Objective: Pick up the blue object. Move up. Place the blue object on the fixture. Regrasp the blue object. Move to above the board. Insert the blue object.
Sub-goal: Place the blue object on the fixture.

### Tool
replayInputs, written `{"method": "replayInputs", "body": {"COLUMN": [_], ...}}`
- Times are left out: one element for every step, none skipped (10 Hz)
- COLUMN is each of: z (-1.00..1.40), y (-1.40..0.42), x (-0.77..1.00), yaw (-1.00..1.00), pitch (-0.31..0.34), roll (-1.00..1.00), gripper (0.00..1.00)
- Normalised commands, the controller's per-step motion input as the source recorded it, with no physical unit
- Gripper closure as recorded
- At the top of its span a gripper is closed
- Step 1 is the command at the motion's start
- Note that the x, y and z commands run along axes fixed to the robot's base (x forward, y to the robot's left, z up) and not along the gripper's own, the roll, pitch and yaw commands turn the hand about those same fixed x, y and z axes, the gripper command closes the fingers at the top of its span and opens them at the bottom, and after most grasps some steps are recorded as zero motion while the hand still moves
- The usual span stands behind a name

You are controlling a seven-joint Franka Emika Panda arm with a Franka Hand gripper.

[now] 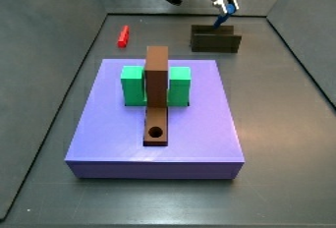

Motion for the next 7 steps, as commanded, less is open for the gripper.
{"method": "replayInputs", "body": {"z": [-0.19,-0.15,-0.19,-0.26,-0.25,-0.3,-0.3], "y": [-0.13,-0.11,-0.08,-0.05,-0.01,0.0,0.0], "x": [0.0,0.0,-0.03,-0.08,-0.06,-0.05,-0.02], "yaw": [0.0,0.0,0.0,0.0,0.0,0.0,0.0], "pitch": [0.083,0.023,0.0,-0.043,-0.103,-0.2,-0.2], "roll": [0.44,0.34,0.23,0.16,0.02,-0.03,-0.04], "gripper": [1.0,1.0,1.0,1.0,1.0,1.0,1.0]}}
